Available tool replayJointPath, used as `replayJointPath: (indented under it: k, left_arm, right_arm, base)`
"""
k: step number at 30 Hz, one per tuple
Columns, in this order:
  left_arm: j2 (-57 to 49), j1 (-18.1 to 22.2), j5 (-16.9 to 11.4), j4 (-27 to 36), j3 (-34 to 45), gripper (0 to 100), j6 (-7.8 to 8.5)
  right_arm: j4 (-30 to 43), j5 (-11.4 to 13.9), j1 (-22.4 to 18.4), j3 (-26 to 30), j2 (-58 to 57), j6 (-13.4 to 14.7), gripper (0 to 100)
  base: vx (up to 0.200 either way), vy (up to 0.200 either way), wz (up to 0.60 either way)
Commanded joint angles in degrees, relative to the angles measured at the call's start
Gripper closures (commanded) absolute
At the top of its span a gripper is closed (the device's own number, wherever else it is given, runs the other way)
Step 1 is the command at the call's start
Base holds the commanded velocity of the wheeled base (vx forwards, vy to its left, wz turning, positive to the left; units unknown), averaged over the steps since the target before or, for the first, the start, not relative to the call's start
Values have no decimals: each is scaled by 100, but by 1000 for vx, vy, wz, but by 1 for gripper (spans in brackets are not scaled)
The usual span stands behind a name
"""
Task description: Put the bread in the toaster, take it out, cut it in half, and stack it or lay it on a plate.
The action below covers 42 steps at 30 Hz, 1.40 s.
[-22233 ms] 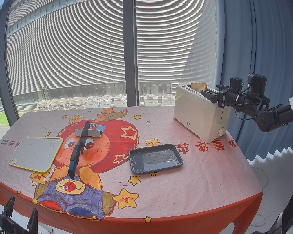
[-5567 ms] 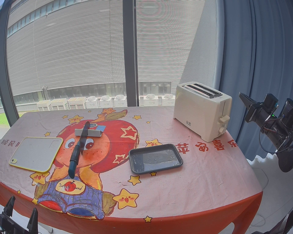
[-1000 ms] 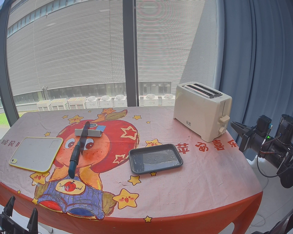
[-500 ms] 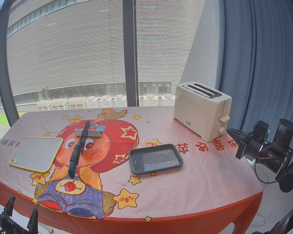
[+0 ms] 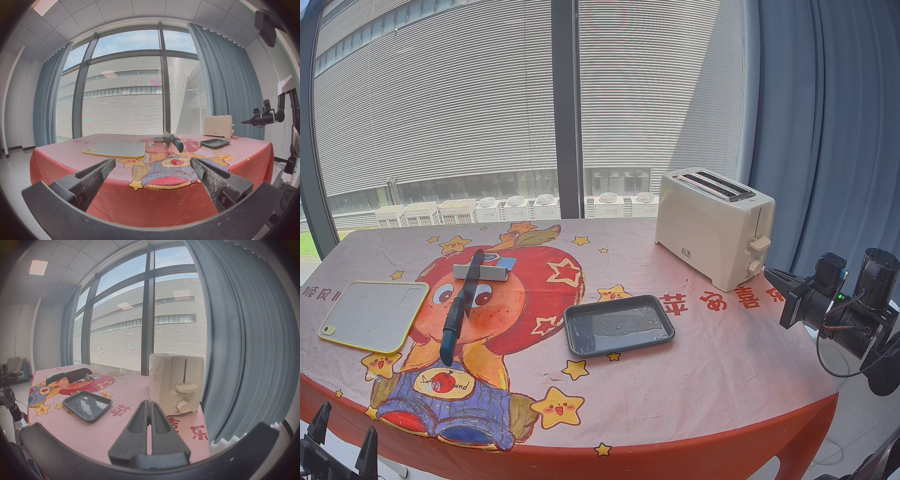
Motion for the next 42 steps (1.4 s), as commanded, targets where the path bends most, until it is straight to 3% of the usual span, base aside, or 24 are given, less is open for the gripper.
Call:
replayJointPath:
  k: [1, 5, 17, 22, 42]
  left_arm:
    - [4, 0, 7, 0, 92, 0, -1]
    - [4, 0, 7, -9, 92, 0, -1]
    - [4, 0, 7, -9, 92, 0, -1]
    - [4, 0, 7, 0, 92, 0, -1]
    - [4, 0, 7, -9, 92, 0, -1]
  right_arm:
    - [14, -20, 1, -38, 40, 114, 100]
    - [5, -222, 10, -240, 190, 554, 100]
    - [5, -152, -52, -425, 418, 721, 100]
    - [40, -178, -52, -539, 541, 1055, 100]
    - [75, -240, -61, -548, 796, 1011, 100]
  base:
    - [0, 0, 0]
    - [0, 0, 0]
    - [0, 0, 0]
    - [0, 0, 0]
    - [0, 0, 0]
